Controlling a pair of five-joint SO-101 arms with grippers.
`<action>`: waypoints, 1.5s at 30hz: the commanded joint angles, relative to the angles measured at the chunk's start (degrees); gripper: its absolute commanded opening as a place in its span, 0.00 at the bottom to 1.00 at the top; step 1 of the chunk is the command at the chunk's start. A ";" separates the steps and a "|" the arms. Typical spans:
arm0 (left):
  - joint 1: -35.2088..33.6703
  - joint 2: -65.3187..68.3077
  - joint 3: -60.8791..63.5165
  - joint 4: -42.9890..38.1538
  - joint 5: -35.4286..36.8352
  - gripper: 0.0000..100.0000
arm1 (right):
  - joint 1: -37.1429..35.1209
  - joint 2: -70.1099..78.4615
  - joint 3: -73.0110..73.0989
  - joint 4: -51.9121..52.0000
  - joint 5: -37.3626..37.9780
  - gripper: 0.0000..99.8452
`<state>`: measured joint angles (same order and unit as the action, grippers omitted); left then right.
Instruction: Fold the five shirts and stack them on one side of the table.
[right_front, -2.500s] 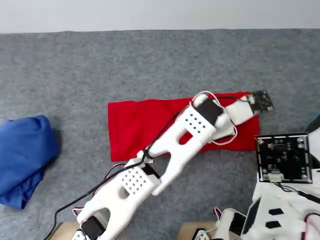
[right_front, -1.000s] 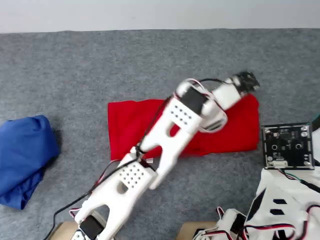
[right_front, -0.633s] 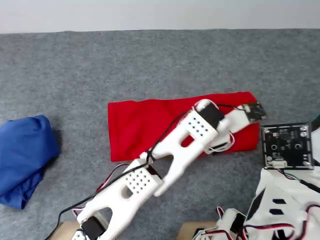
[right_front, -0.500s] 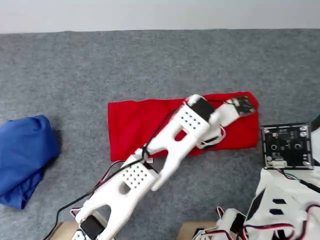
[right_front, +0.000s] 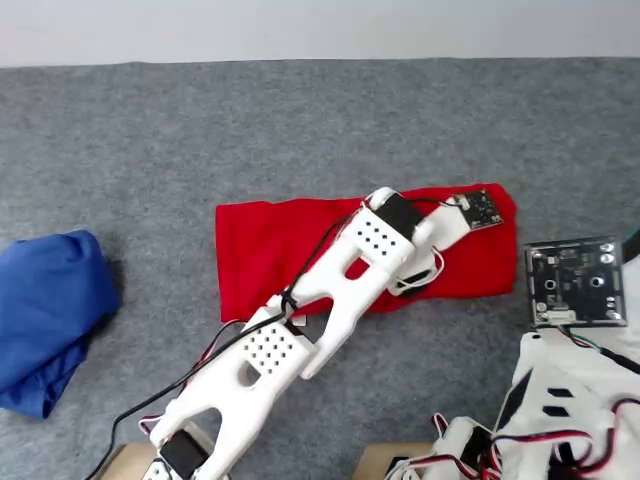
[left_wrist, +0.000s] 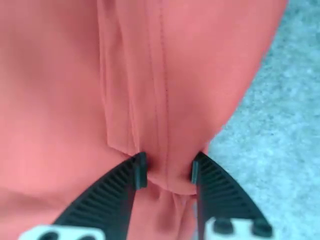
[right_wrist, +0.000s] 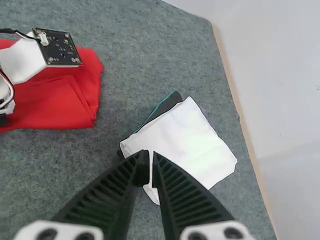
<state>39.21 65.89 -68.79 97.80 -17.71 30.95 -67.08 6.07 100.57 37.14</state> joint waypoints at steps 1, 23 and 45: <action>-2.99 -1.76 -0.66 -0.70 -0.53 0.16 | 0.57 0.04 -0.09 1.63 0.53 0.02; -1.32 -21.89 -0.22 2.64 7.12 0.16 | 0.57 0.04 0.18 1.98 0.53 0.02; -41.05 -44.57 40.04 2.55 15.12 0.10 | 8.48 0.04 12.92 2.07 0.62 0.02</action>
<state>0.62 25.36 -30.29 99.03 -3.21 37.36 -66.99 17.32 100.57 37.23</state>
